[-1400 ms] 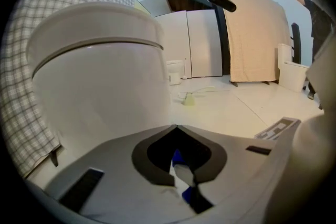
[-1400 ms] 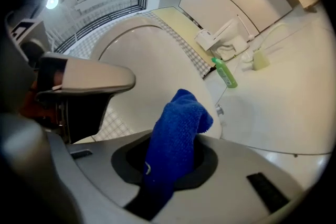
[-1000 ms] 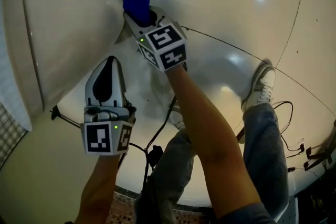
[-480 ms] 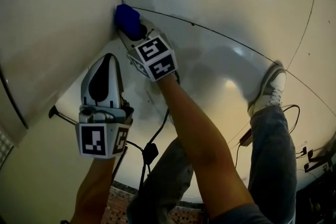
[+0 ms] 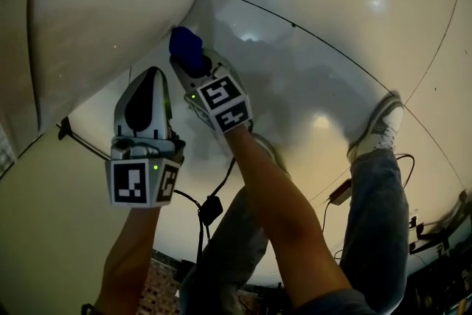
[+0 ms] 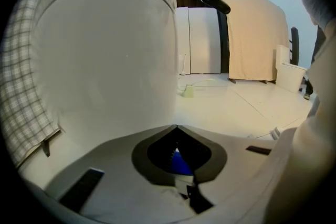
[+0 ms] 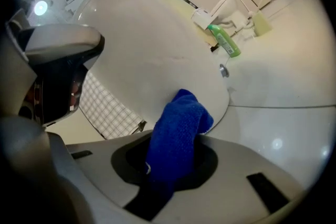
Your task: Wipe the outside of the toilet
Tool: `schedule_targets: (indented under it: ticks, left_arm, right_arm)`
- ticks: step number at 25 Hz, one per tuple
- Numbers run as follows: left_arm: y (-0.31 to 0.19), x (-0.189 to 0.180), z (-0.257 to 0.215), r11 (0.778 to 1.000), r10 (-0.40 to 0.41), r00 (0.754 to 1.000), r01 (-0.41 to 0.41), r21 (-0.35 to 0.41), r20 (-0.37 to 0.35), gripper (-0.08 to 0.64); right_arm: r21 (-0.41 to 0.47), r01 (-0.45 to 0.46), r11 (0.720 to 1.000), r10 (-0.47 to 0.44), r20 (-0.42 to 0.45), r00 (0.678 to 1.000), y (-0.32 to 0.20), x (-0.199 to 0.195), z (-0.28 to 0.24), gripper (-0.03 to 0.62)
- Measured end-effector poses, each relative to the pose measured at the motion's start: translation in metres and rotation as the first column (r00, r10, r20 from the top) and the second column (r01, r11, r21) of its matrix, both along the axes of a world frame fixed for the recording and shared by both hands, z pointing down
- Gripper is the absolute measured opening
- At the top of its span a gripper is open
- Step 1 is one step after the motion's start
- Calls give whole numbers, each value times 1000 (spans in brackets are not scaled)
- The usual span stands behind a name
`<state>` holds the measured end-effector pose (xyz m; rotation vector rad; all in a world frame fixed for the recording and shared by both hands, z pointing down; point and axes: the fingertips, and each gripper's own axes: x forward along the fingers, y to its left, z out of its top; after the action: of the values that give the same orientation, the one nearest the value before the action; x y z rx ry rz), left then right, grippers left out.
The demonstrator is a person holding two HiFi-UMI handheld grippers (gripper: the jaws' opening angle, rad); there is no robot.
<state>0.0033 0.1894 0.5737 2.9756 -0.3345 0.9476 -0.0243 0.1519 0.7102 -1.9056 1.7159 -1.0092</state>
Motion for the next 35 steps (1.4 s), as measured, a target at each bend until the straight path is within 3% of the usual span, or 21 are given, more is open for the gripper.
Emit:
schedule_targets:
  ticks: [5, 9, 13, 18, 20, 22, 26, 28, 32, 35]
  left_arm:
    - [-6, -21, -49, 993, -118, 992, 118, 5, -55, 12]
    - [-10, -38, -94, 978, -208, 974, 208, -11, -87, 12]
    - [-24, -60, -149, 944, -327, 934, 329, -15, -140, 12]
    - [-43, -104, -221, 910, -406, 895, 415, 8, -183, 12]
    - [-53, -130, -247, 879, -463, 866, 476, 25, -189, 12]
    - [-61, -160, -271, 835, -535, 822, 550, 28, -193, 12]
    - [-68, -215, -310, 709, -686, 689, 705, -3, -236, 12]
    - [-69, -240, -321, 665, -726, 640, 747, -15, -251, 12]
    - [-79, -287, -330, 607, -771, 578, 794, -35, -268, 12]
    - [-93, -312, -326, 585, -790, 547, 808, -71, -277, 12]
  right_arm:
    - [-17, 31, 999, -33, -95, 995, 25, -1, -56, 75]
    - [-4, 89, 996, -88, -165, 982, 38, -9, -130, 75]
    - [21, 169, 985, -159, -243, 957, 45, -22, -206, 75]
    - [48, 276, 960, -254, -266, 930, 39, -56, -306, 75]
    - [60, 342, 938, -312, -283, 907, 30, -73, -346, 75]
    - [79, 392, 917, -352, -303, 885, 19, -91, -385, 75]
    - [97, 513, 853, -448, -371, 814, -2, -132, -445, 75]
    - [95, 569, 817, -494, -396, 774, -9, -158, -462, 75]
    - [68, 642, 764, -561, -421, 713, -20, -211, -472, 75]
    - [37, 663, 747, -589, -424, 688, -34, -239, -464, 75]
